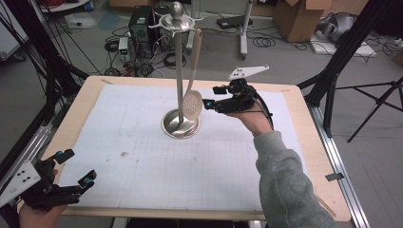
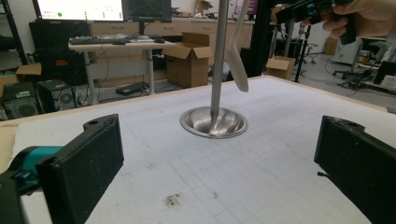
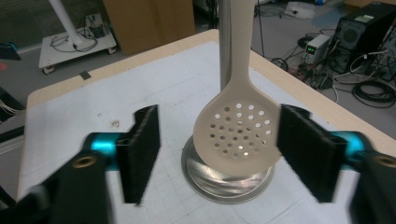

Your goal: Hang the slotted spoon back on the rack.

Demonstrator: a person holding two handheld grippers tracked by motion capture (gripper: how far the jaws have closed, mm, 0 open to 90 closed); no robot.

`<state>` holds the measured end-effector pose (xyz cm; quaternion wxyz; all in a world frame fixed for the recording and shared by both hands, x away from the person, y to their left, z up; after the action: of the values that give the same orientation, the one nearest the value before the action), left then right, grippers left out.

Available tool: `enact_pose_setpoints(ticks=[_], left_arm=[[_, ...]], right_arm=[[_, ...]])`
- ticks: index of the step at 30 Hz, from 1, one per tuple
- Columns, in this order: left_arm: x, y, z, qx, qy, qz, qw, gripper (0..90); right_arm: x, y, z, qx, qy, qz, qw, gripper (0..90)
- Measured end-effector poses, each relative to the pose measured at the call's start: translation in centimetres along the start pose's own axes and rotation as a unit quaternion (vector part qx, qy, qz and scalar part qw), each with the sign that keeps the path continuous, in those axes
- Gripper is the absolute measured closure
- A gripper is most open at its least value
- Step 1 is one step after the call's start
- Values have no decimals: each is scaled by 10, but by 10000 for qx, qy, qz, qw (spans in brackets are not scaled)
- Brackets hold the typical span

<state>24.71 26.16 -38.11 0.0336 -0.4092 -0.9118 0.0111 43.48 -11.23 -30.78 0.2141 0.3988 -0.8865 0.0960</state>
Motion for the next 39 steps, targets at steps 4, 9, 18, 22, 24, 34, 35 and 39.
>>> enact_pose_setpoints(ticks=[4,9,18,22,24,34,35,39], left_arm=[[-1,3,0,20,-10,3,10000,17],[-5,6,0,38,-20,16,10000,17],[-15,5,-1,22,-11,98,9999,17],[-19,6,-1,33,-14,123,9999,17],[-21,6,0,39,7,153,9999,18],[-30,7,0,26,24,218,9998,17],[-31,7,0,33,23,220,9997,17],[-35,6,0,5,49,265,9996,17]], right_arm=[[6,-3,4,-121,-134,0,9998,154],[13,-6,10,-106,-188,27,9998,143],[23,-4,28,-90,-149,23,9998,143],[27,-2,38,-38,-85,-41,9999,143],[28,-1,42,-10,-86,-58,9999,143],[44,-1,56,182,-512,71,9985,143],[45,-1,58,173,-516,77,9985,143],[53,-4,66,128,-544,134,9983,142]])
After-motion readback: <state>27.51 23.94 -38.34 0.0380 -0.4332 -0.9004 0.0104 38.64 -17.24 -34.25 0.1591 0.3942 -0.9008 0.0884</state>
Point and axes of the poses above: each handheld gripper's, and its own axes: x roughly backward along the jaws, z roughly out of its underside, y roughly to its left, the point moved 8 cm from there along -x, roughly forward along the jaws, and after that the axes turned 12 degrees about z, right-handed, at the moved point
